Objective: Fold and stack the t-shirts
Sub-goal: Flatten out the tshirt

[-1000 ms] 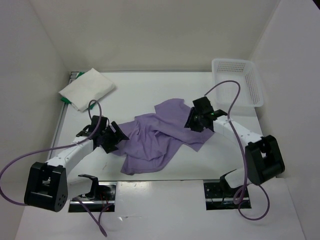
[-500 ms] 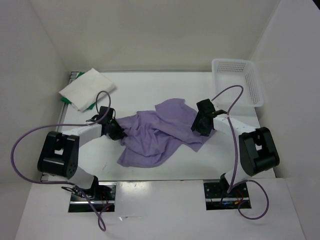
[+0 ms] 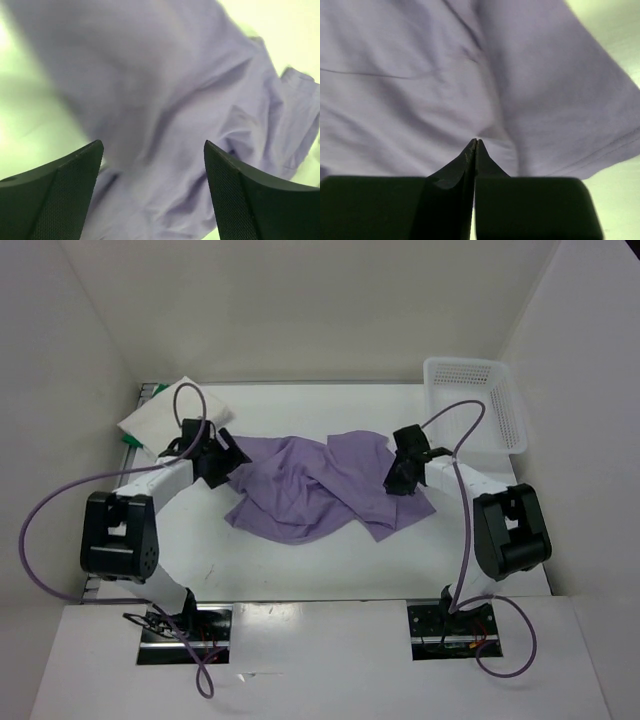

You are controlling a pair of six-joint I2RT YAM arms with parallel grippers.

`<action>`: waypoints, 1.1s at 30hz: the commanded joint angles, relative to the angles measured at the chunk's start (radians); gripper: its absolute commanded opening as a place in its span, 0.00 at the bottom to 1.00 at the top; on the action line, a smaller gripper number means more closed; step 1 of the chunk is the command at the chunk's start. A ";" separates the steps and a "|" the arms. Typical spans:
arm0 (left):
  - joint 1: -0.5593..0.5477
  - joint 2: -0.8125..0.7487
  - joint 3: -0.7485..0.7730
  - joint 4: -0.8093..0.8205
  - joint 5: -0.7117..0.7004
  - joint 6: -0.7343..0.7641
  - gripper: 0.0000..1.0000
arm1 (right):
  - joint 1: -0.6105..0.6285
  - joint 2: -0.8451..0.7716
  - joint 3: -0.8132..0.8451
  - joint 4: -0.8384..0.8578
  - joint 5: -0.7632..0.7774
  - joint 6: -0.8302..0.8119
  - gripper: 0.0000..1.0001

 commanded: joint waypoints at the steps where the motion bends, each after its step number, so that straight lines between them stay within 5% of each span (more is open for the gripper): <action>1: 0.065 -0.178 -0.091 -0.055 -0.044 0.033 0.89 | -0.014 -0.069 0.123 0.020 -0.040 -0.006 0.00; 7: 0.076 -0.397 -0.251 -0.139 -0.021 -0.002 0.64 | -0.050 0.017 0.324 0.022 -0.134 -0.015 0.00; 12: 0.085 -0.511 -0.452 -0.100 -0.010 -0.143 0.47 | -0.050 0.003 0.331 0.031 -0.177 -0.024 0.06; 18: 0.085 -0.456 -0.521 -0.029 0.011 -0.186 0.44 | -0.050 -0.127 0.182 0.063 -0.229 -0.033 0.12; 21: 0.085 -0.399 -0.512 0.016 0.002 -0.177 0.55 | -0.050 -0.192 0.116 0.063 -0.238 -0.033 0.14; 25: 0.085 -0.333 -0.521 0.054 0.014 -0.177 0.55 | -0.050 -0.249 0.047 0.063 -0.238 -0.043 0.17; 33: 0.073 -0.323 -0.521 0.094 0.013 -0.186 0.36 | -0.060 -0.094 0.013 0.040 -0.093 -0.043 0.43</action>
